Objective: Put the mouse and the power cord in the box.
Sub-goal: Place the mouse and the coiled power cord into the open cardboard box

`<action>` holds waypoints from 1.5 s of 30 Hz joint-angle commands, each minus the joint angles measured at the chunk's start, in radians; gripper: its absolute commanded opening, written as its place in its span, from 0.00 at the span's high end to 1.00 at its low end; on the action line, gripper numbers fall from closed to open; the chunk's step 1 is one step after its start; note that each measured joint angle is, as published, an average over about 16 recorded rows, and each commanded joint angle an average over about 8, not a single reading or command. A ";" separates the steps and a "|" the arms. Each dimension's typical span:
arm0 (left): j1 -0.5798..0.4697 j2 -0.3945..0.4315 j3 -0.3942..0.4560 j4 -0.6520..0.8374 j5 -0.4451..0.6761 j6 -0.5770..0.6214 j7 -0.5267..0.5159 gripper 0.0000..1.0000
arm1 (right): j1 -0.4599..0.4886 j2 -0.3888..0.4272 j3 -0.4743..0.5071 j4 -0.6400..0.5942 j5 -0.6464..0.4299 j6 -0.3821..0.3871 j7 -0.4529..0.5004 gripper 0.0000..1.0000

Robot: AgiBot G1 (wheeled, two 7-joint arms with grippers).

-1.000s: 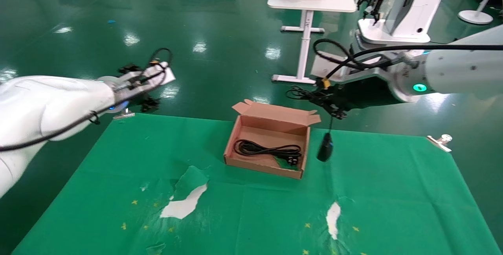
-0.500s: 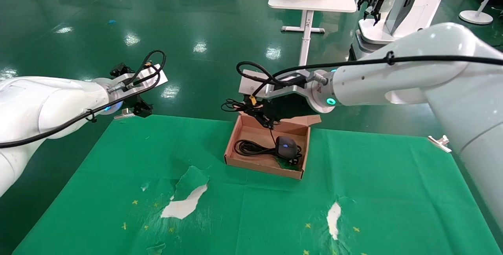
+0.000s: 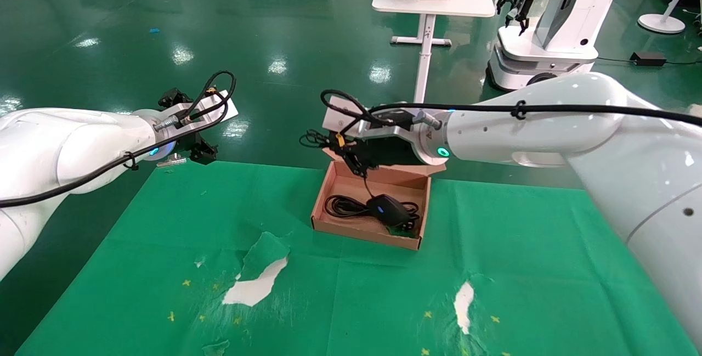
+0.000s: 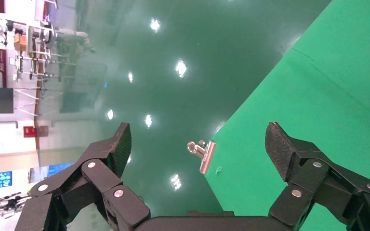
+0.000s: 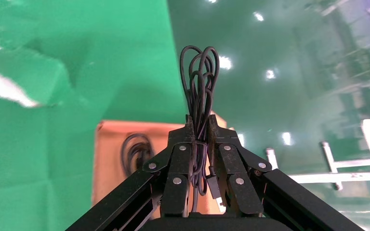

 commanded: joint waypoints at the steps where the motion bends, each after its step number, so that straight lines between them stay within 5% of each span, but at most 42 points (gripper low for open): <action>1: 0.000 0.001 -0.001 0.002 -0.003 0.000 0.004 0.00 | -0.004 0.000 -0.028 0.010 0.023 0.036 0.010 1.00; 20: -0.001 0.004 -0.007 0.014 -0.020 -0.003 0.028 0.00 | -0.027 0.007 -0.224 -0.077 0.146 0.171 0.059 1.00; 21: -0.001 0.004 -0.007 0.014 -0.020 -0.003 0.029 0.00 | -0.030 0.008 -0.230 -0.087 0.148 0.178 0.058 0.94; 28: -0.001 0.003 -0.007 0.016 -0.024 -0.003 0.032 0.00 | -0.044 0.010 -0.253 -0.128 0.160 0.211 0.056 0.06; 29: -0.001 0.003 -0.007 0.016 -0.024 -0.003 0.032 0.00 | -0.044 0.010 -0.253 -0.128 0.160 0.212 0.056 0.00; 45: 0.000 0.004 -0.007 0.016 -0.023 -0.003 0.032 0.00 | -0.039 0.009 -0.244 -0.113 0.152 0.197 0.055 0.00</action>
